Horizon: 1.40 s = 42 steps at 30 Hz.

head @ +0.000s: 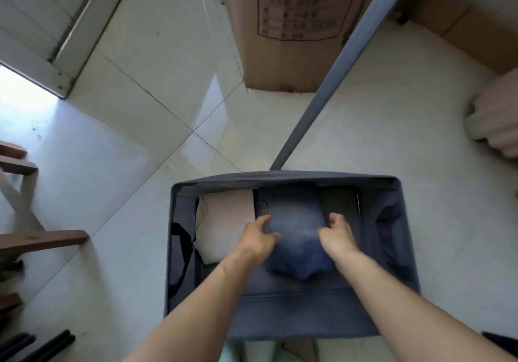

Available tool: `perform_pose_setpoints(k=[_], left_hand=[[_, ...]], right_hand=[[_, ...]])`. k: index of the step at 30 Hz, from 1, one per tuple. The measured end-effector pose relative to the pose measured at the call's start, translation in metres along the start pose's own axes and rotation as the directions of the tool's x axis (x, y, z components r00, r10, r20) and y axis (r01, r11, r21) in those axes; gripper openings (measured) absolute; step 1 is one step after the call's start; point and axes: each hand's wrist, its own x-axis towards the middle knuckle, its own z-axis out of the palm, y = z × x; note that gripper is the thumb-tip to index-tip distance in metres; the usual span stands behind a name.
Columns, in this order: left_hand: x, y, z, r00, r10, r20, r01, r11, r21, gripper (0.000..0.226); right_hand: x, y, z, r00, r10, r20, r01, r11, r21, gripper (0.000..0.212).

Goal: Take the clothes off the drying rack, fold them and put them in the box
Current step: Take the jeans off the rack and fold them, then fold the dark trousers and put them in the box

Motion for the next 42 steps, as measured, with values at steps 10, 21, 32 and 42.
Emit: perform_pose_setpoints(k=[10, 21, 32, 42], left_hand=[[-0.181, 0.108, -0.035, 0.986, 0.150, 0.066, -0.143, 0.985, -0.099, 0.039], [-0.372, 0.221, -0.092, 0.944, 0.321, 0.077, -0.312, 0.944, -0.109, 0.038], [-0.578, 0.311, -0.134, 0.771, 0.603, 0.202, -0.625, 0.779, 0.059, 0.026], [-0.700, 0.348, -0.113, 0.560, 0.738, 0.376, -0.806, 0.591, 0.039, 0.014]], right_hand=[[-0.167, -0.080, -0.081, 0.992, -0.057, 0.108, 0.029, 0.969, 0.245, 0.033], [-0.359, -0.155, -0.192, 0.972, -0.221, 0.083, 0.143, 0.831, 0.537, 0.020], [-0.553, -0.188, -0.308, 0.888, -0.420, -0.188, 0.454, 0.735, 0.504, 0.021], [-0.674, -0.152, -0.389, 0.752, -0.510, -0.418, 0.658, 0.617, 0.432, 0.022]])
